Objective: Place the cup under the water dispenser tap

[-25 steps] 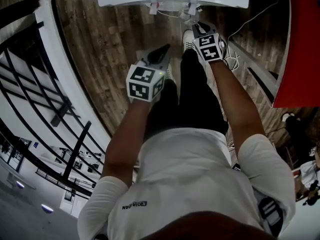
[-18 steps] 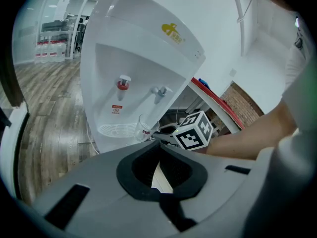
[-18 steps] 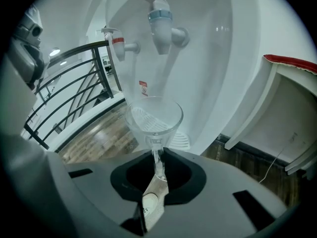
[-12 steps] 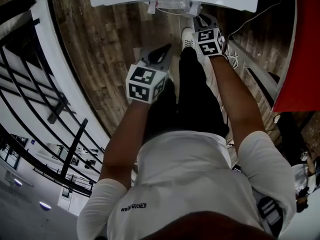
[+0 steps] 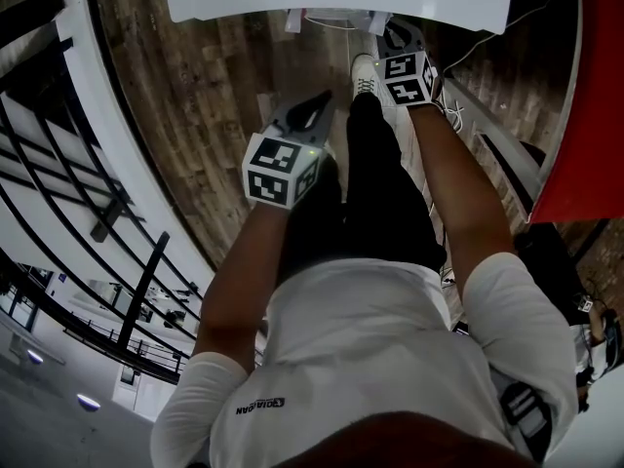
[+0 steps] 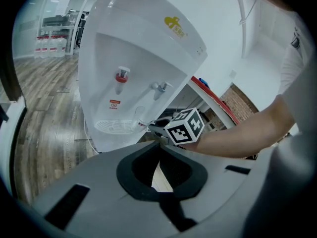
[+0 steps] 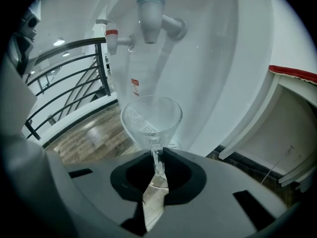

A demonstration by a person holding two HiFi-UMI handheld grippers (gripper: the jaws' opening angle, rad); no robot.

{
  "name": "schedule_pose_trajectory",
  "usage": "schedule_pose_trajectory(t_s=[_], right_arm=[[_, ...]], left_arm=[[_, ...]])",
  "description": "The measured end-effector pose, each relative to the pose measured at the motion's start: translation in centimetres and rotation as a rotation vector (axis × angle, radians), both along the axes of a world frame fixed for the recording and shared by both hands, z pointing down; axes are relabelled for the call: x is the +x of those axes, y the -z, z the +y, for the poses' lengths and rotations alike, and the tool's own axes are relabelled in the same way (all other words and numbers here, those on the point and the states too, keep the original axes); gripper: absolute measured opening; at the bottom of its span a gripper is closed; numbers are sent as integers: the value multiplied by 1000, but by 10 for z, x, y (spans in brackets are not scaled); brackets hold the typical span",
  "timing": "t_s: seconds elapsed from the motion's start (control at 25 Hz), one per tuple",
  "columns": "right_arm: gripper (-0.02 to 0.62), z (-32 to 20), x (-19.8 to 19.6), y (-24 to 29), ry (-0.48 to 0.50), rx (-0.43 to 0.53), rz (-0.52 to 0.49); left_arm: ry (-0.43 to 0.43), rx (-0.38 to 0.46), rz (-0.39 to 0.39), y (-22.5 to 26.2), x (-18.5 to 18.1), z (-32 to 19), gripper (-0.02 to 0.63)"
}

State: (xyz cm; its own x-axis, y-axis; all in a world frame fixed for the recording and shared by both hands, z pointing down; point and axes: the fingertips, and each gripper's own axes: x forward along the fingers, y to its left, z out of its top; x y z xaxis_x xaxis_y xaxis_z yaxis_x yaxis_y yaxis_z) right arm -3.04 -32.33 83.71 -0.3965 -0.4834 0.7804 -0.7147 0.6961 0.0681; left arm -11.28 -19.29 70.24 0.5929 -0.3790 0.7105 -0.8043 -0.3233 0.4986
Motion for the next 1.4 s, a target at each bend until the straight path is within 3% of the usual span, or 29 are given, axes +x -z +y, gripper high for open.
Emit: schedule_pose_trajectory(t_s=[0.88,1.08,1.4], right_arm=[[51,-3,4,0,10,28,33],[101,-1,7,0,-9,22,49],[112,13,22,3,-22,-2,79]], left_arm=[[19,6,6,3,-4,-6,-5],[23,13,-1,7,-8,-4,-5],[17,28,-4,16,-5,0,-5]])
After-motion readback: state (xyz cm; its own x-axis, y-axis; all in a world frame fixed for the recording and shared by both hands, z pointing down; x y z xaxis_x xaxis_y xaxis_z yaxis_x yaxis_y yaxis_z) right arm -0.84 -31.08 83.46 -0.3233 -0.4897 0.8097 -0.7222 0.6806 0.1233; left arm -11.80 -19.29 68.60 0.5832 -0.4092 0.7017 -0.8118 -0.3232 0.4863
